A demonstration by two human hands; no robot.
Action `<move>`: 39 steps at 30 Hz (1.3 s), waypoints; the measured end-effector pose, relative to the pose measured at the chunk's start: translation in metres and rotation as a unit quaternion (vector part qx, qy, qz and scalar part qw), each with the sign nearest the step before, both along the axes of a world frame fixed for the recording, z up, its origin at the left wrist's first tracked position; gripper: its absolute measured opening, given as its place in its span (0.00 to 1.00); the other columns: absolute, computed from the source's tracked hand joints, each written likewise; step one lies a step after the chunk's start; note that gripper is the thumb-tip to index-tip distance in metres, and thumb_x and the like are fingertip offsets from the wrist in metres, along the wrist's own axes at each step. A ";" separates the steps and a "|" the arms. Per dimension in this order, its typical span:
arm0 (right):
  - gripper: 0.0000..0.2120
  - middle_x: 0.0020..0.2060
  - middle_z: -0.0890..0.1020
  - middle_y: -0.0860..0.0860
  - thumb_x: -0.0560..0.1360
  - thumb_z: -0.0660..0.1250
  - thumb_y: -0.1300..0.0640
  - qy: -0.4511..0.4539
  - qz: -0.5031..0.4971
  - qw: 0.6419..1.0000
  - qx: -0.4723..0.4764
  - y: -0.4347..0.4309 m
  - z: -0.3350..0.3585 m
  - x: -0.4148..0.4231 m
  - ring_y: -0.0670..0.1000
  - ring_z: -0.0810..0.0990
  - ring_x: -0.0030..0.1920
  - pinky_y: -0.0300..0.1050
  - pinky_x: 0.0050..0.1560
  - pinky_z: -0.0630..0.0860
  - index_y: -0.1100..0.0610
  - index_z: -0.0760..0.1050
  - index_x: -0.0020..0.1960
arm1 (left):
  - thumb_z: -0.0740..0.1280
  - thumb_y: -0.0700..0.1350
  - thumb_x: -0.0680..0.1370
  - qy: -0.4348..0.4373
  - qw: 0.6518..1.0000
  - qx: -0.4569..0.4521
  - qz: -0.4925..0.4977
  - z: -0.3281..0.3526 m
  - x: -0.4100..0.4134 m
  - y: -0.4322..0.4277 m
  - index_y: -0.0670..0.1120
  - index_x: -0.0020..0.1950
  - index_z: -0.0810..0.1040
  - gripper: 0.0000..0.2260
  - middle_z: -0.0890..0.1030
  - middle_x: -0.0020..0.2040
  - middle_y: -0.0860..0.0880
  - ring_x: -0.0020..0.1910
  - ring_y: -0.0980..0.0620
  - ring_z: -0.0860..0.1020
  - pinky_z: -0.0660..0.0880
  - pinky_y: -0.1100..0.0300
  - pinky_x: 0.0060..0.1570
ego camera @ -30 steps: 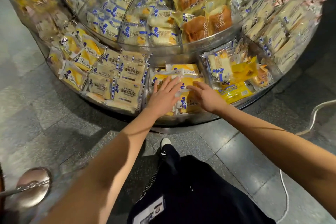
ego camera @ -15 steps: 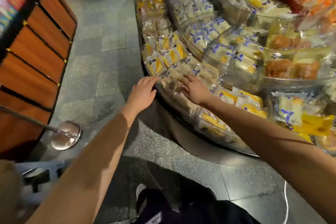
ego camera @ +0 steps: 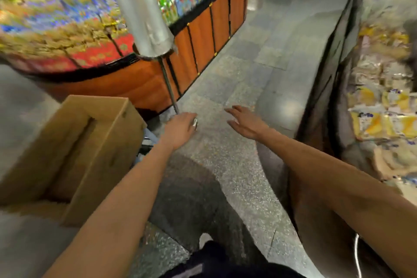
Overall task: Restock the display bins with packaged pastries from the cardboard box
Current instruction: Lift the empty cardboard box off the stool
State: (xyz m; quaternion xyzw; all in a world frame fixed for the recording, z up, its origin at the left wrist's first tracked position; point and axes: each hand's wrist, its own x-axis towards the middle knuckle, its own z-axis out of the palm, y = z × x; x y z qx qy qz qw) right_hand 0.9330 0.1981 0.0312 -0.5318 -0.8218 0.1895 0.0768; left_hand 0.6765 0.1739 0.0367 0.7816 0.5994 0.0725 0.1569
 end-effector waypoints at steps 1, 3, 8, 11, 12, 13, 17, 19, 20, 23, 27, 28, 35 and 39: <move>0.25 0.74 0.64 0.61 0.83 0.56 0.48 -0.003 0.011 1.000 0.003 0.014 0.001 -0.029 0.61 0.62 0.74 0.55 0.72 0.61 0.57 0.61 0.77 | 0.55 0.49 0.81 -0.010 1.000 -0.001 0.018 0.002 -0.029 0.000 0.43 0.71 0.72 0.21 0.78 0.64 0.40 0.61 0.38 0.76 0.73 0.46 0.58; 0.24 0.74 0.65 0.60 0.83 0.58 0.51 0.006 0.038 0.999 0.014 0.040 0.002 -0.086 0.61 0.63 0.73 0.54 0.71 0.62 0.55 0.62 0.76 | 0.57 0.45 0.82 -0.012 0.998 0.004 0.069 0.010 -0.083 -0.002 0.43 0.72 0.71 0.19 0.78 0.64 0.39 0.62 0.39 0.75 0.73 0.47 0.58; 0.21 0.69 0.70 0.61 0.81 0.61 0.54 0.006 0.150 0.989 -0.008 0.083 -0.001 -0.222 0.63 0.71 0.67 0.55 0.66 0.69 0.56 0.67 0.74 | 0.62 0.43 0.81 -0.008 0.980 0.004 0.198 0.003 -0.207 -0.017 0.45 0.74 0.67 0.21 0.73 0.70 0.44 0.69 0.43 0.70 0.69 0.47 0.66; 0.22 0.69 0.70 0.59 0.81 0.61 0.55 0.001 0.193 0.981 -0.003 0.108 -0.002 -0.286 0.61 0.71 0.67 0.53 0.65 0.68 0.55 0.66 0.75 | 0.62 0.45 0.82 -0.030 0.960 0.006 0.280 -0.005 -0.261 -0.027 0.47 0.75 0.66 0.21 0.72 0.71 0.45 0.70 0.45 0.69 0.68 0.49 0.69; 0.22 0.69 0.69 0.59 0.81 0.61 0.54 -0.001 0.212 0.977 -0.010 0.117 -0.006 -0.311 0.61 0.70 0.68 0.54 0.66 0.68 0.54 0.65 0.75 | 0.61 0.46 0.82 -0.035 0.951 0.002 0.307 -0.012 -0.280 -0.033 0.47 0.75 0.66 0.21 0.72 0.71 0.46 0.70 0.45 0.68 0.68 0.49 0.69; 0.23 0.70 0.69 0.59 0.81 0.60 0.54 -0.005 0.228 0.973 -0.025 0.124 -0.009 -0.334 0.61 0.69 0.69 0.55 0.67 0.68 0.53 0.65 0.75 | 0.61 0.46 0.82 -0.035 0.943 -0.005 0.330 -0.017 -0.296 -0.038 0.47 0.76 0.65 0.21 0.71 0.71 0.46 0.71 0.45 0.68 0.67 0.49 0.69; 0.23 0.71 0.68 0.57 0.81 0.60 0.51 -0.015 0.302 0.952 -0.046 0.161 -0.026 -0.423 0.59 0.69 0.68 0.56 0.68 0.68 0.50 0.65 0.75 | 0.61 0.46 0.83 -0.048 0.908 -0.028 0.415 -0.037 -0.357 -0.050 0.49 0.77 0.63 0.22 0.69 0.74 0.46 0.74 0.46 0.64 0.65 0.49 0.70; 0.23 0.70 0.69 0.61 0.81 0.61 0.54 -0.017 0.352 0.936 -0.028 0.184 -0.034 -0.463 0.58 0.76 0.56 0.53 0.63 0.72 0.53 0.65 0.75 | 0.61 0.46 0.83 -0.050 0.889 -0.031 0.454 -0.045 -0.385 -0.046 0.49 0.77 0.62 0.22 0.68 0.74 0.46 0.74 0.46 0.63 0.64 0.48 0.71; 0.23 0.70 0.68 0.62 0.81 0.61 0.56 -0.019 0.378 0.925 -0.016 0.196 -0.038 -0.482 0.57 0.76 0.49 0.52 0.61 0.74 0.53 0.64 0.76 | 0.61 0.46 0.83 -0.051 0.879 -0.035 0.472 -0.050 -0.399 -0.042 0.49 0.77 0.62 0.23 0.67 0.75 0.46 0.75 0.46 0.63 0.64 0.48 0.71; 0.23 0.73 0.65 0.62 0.82 0.61 0.54 -0.030 0.408 0.912 -0.020 0.234 -0.052 -0.537 0.60 0.76 0.58 0.51 0.67 0.69 0.50 0.63 0.76 | 0.60 0.47 0.83 -0.060 0.847 -0.043 0.527 -0.060 -0.439 -0.026 0.49 0.78 0.61 0.22 0.67 0.75 0.45 0.74 0.44 0.63 0.64 0.48 0.71; 0.24 0.73 0.64 0.61 0.82 0.58 0.50 -0.074 0.451 0.889 -0.004 0.287 -0.065 -0.599 0.63 0.67 0.70 0.57 0.68 0.66 0.44 0.60 0.77 | 0.60 0.47 0.83 -0.060 0.798 -0.061 0.597 -0.066 -0.475 -0.002 0.49 0.78 0.61 0.23 0.66 0.75 0.43 0.75 0.43 0.62 0.64 0.47 0.71; 0.24 0.73 0.64 0.61 0.82 0.58 0.50 -0.085 0.465 0.881 0.000 0.299 -0.067 -0.612 0.64 0.65 0.71 0.59 0.68 0.67 0.43 0.59 0.77 | 0.60 0.47 0.83 -0.064 0.781 -0.052 0.619 -0.067 -0.479 0.003 0.48 0.78 0.61 0.23 0.66 0.75 0.43 0.75 0.43 0.62 0.64 0.47 0.71; 0.24 0.75 0.60 0.62 0.82 0.58 0.52 -0.103 0.447 0.889 0.008 0.346 -0.096 -0.703 0.63 0.60 0.74 0.59 0.71 0.63 0.43 0.58 0.77 | 0.60 0.49 0.83 -0.020 0.684 -0.050 0.728 -0.094 -0.522 -0.008 0.50 0.77 0.63 0.22 0.64 0.75 0.46 0.74 0.43 0.62 0.64 0.43 0.71; 0.25 0.74 0.59 0.63 0.82 0.58 0.51 -0.142 0.443 0.885 0.011 0.358 -0.135 -0.727 0.64 0.62 0.72 0.58 0.71 0.63 0.43 0.57 0.77 | 0.60 0.47 0.82 0.024 0.652 -0.090 0.752 -0.124 -0.533 -0.027 0.48 0.76 0.65 0.21 0.65 0.75 0.44 0.74 0.42 0.62 0.63 0.42 0.71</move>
